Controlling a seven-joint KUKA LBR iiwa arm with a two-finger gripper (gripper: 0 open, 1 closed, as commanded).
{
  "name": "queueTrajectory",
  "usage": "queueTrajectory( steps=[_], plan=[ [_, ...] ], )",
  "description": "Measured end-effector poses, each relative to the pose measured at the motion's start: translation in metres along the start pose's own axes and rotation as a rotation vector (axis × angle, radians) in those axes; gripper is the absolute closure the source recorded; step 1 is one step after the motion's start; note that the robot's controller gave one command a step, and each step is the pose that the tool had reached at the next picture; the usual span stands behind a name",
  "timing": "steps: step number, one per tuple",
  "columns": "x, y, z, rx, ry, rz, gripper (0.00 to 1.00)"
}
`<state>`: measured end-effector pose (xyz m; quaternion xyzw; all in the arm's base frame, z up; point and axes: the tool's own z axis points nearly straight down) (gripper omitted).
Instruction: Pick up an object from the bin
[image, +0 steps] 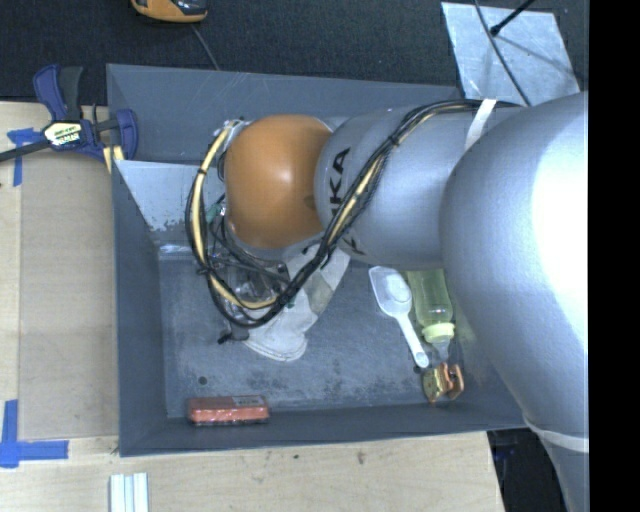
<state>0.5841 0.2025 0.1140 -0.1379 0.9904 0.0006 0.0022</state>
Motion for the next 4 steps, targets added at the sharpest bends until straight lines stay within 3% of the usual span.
queueTrajectory(
  steps=[1, 2, 3, 4],
  plan=[
    [0.012, -0.052, 0.022, -0.002, 0.005, -0.1, 0.0],
    [-0.007, -0.062, 0.006, 0.0, 0.0, 0.08, 1.0],
    [-0.007, -0.063, 0.007, 0.0, 0.001, 0.081, 1.0],
    [-0.007, -0.048, -0.149, 0.0, -0.001, 0.153, 1.0]
  ],
)
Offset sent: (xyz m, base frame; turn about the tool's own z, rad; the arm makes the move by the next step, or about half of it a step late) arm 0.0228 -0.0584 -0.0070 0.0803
